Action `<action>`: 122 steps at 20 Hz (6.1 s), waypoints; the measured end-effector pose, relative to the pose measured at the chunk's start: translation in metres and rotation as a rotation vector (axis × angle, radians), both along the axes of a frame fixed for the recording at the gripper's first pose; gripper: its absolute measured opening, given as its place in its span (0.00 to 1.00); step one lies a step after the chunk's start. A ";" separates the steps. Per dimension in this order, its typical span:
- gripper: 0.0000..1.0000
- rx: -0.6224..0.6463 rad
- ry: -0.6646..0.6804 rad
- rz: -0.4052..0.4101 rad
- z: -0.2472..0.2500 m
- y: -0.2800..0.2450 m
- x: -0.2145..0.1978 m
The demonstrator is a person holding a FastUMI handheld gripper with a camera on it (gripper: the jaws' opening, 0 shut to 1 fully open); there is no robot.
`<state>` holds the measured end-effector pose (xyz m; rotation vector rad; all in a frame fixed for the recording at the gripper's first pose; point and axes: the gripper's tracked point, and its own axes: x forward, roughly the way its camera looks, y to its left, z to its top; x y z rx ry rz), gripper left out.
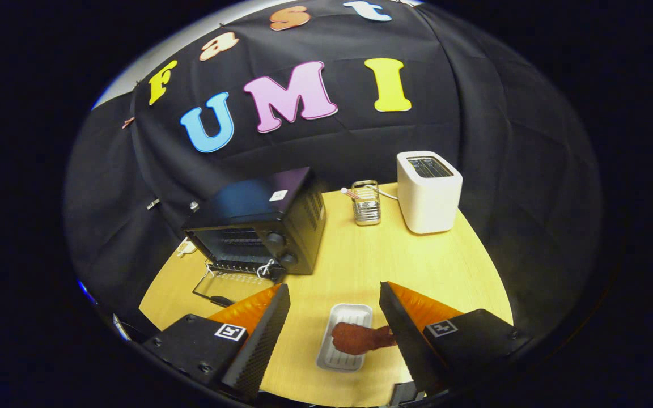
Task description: Open the toaster oven, put the food inside, and close the toaster oven door.
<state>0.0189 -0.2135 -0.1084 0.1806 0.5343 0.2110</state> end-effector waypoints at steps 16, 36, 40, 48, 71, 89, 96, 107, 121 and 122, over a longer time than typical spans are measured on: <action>0.96 0.325 0.372 0.027 -0.131 -0.028 0.002; 0.18 0.390 0.485 0.009 -0.105 -0.013 -0.011; 0.18 0.344 0.418 -0.003 -0.071 -0.007 -0.013; 0.18 0.382 0.325 -0.072 -0.019 0.050 -0.030; 0.18 0.901 0.204 -0.270 -0.031 0.258 0.012; 0.17 1.035 0.044 -0.562 -0.106 0.281 0.147; 0.22 0.776 -0.019 -0.483 -0.108 0.282 0.157; 0.98 0.345 -0.083 -0.247 -0.098 0.294 0.129; 0.98 -0.043 0.041 0.021 -0.118 0.304 0.022; 0.98 -0.084 0.042 0.039 -0.119 0.300 0.014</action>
